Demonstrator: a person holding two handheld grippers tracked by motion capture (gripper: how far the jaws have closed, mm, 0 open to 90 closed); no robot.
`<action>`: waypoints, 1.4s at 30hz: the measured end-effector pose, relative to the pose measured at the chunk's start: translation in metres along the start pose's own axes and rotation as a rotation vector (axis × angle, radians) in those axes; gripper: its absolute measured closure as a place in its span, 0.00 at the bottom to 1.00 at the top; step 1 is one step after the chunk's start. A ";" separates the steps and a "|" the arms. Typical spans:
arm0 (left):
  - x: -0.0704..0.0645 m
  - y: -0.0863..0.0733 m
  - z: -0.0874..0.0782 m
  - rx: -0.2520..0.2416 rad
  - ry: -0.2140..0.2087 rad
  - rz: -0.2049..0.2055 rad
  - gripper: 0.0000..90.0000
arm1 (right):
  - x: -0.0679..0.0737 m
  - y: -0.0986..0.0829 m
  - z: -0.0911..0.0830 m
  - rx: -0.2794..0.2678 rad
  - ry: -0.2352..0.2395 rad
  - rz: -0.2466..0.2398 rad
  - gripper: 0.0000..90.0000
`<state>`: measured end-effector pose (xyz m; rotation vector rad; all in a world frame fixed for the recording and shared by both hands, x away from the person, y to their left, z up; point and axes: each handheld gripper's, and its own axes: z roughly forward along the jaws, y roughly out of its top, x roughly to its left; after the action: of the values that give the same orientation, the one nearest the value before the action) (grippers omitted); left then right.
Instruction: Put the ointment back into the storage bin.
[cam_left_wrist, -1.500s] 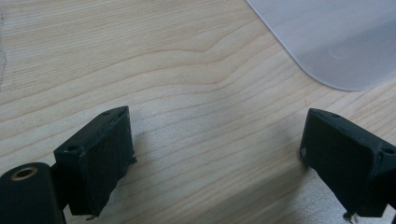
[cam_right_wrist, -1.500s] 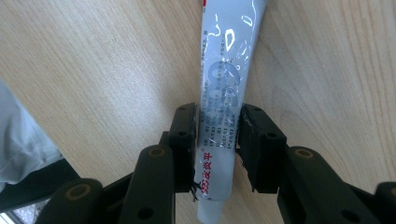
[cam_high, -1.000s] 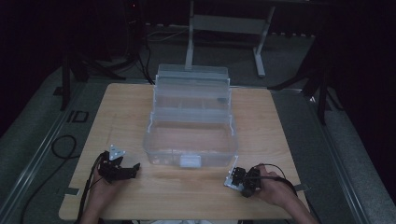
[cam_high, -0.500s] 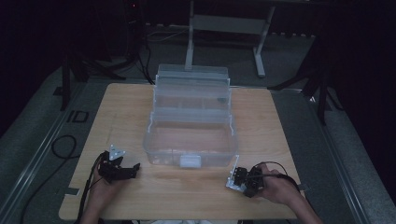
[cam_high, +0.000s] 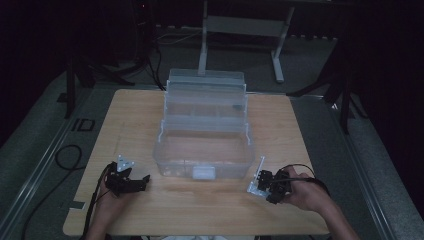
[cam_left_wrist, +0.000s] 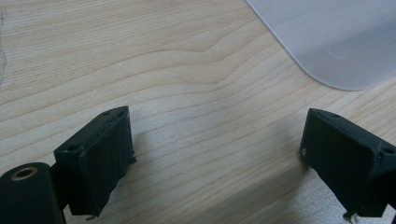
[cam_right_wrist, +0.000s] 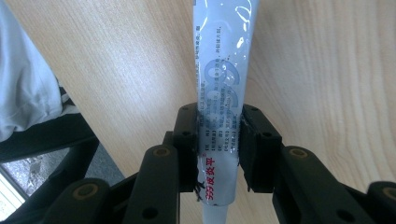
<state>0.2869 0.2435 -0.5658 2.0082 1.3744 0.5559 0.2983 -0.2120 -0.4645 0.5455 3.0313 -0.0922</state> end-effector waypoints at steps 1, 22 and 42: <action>0.000 0.000 0.000 0.000 0.000 0.000 0.11 | -0.001 0.000 -0.002 -0.002 -0.005 0.000 0.78; 0.000 0.000 0.000 0.001 0.000 0.000 0.11 | -0.022 -0.006 -0.034 -0.039 -0.001 0.001 0.78; 0.000 0.000 0.000 -0.001 0.000 -0.001 0.11 | -0.041 0.003 -0.054 -0.053 -0.025 -0.024 0.78</action>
<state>0.2869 0.2434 -0.5659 2.0070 1.3749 0.5560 0.3352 -0.2194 -0.4084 0.4994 3.0065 -0.0193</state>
